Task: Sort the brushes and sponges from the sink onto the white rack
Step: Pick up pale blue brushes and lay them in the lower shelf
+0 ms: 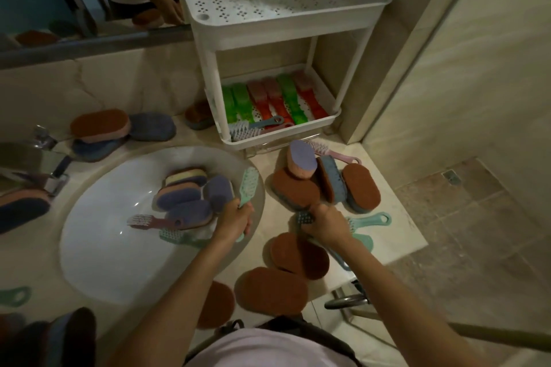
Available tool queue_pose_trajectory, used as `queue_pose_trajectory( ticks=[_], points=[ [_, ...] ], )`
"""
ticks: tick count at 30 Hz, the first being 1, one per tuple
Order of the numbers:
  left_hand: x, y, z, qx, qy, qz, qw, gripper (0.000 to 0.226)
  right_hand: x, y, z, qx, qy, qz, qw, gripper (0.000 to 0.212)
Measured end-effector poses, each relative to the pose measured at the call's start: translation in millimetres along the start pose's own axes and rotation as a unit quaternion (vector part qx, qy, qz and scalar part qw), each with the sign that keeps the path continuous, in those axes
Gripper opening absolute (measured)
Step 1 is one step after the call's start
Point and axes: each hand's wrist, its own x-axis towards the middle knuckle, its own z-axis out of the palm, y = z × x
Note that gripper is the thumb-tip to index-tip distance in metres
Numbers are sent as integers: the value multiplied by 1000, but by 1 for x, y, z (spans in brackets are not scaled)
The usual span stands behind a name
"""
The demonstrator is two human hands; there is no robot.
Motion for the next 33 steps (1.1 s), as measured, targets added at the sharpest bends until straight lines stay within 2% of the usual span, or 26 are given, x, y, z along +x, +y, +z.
queue_pose_trajectory(
  ticks=[3,5,8,10,13,17,23,26,28,30,33],
  points=[
    [0,3,-6,-8,36,26,999,25,0,-4,-5,-17,31,-58,998,34],
    [-1,7,-11,-16,69,55,996,15,1,-12,-15,-13,79,-110,991,35],
    [-2,18,-18,-39,114,112,986,20,11,-31,-38,10,162,-200,966,35],
    [0,26,-22,-65,136,120,981,18,26,-44,-50,-13,196,-248,949,34],
    [8,29,-30,-115,149,118,975,20,57,-63,-66,-32,206,-272,939,41],
    [22,17,-48,-127,171,109,971,33,110,-84,-80,-66,179,-293,937,47],
    [33,12,-56,-101,172,78,977,29,161,-129,-103,-111,121,-289,943,50],
    [36,7,-54,-92,163,69,980,31,179,-144,-106,-145,102,-313,933,45],
    [39,6,-52,-77,166,65,981,32,187,-150,-102,-162,87,-322,929,49],
    [42,8,-51,-62,164,62,983,33,193,-153,-96,-150,62,-322,933,50],
    [41,13,-52,-61,154,62,984,31,201,-158,-88,-75,14,-316,946,47]
  ],
)
